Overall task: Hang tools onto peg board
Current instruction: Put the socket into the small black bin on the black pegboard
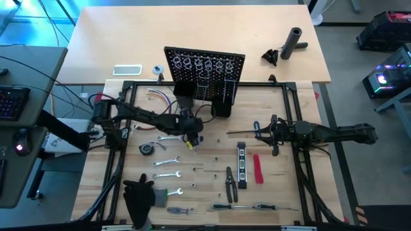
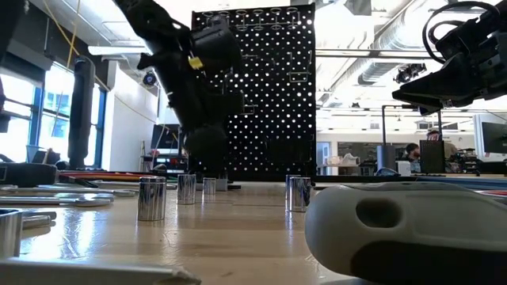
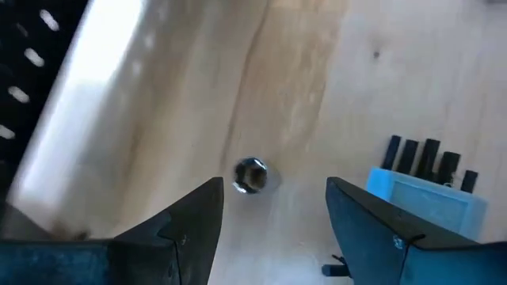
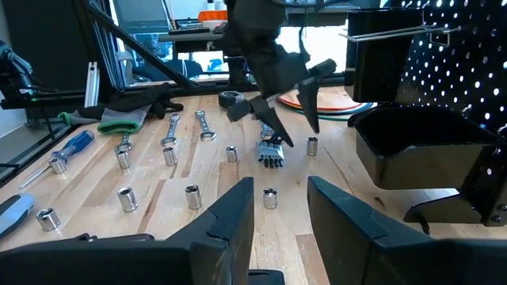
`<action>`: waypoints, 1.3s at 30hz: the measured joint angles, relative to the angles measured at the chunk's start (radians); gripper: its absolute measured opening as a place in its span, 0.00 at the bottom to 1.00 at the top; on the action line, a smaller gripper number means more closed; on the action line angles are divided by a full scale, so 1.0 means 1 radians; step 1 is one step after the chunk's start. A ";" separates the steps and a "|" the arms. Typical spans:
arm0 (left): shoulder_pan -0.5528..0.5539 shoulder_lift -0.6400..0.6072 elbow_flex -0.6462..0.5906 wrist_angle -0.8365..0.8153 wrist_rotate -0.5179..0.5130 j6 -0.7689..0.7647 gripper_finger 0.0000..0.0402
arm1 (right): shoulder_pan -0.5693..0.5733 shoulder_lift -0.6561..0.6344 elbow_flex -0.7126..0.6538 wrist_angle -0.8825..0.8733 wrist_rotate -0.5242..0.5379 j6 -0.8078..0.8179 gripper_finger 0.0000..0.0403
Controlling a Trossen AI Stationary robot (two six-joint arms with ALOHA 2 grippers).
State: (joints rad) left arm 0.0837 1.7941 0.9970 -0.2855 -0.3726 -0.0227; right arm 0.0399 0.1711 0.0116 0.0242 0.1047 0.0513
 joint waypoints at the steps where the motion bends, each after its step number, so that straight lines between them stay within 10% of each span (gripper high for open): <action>1: 0.005 0.006 0.000 0.002 0.014 -0.017 0.53 | 0.000 0.000 0.000 0.000 0.000 0.000 0.28; 39: 0.080 0.071 0.000 0.099 0.102 -0.098 0.16 | 0.000 0.037 0.000 -0.001 -0.002 0.020 0.28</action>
State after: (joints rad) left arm 0.1636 1.8656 0.9974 -0.1868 -0.2710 -0.1211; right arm 0.0399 0.2080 0.0116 0.0235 0.1028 0.0711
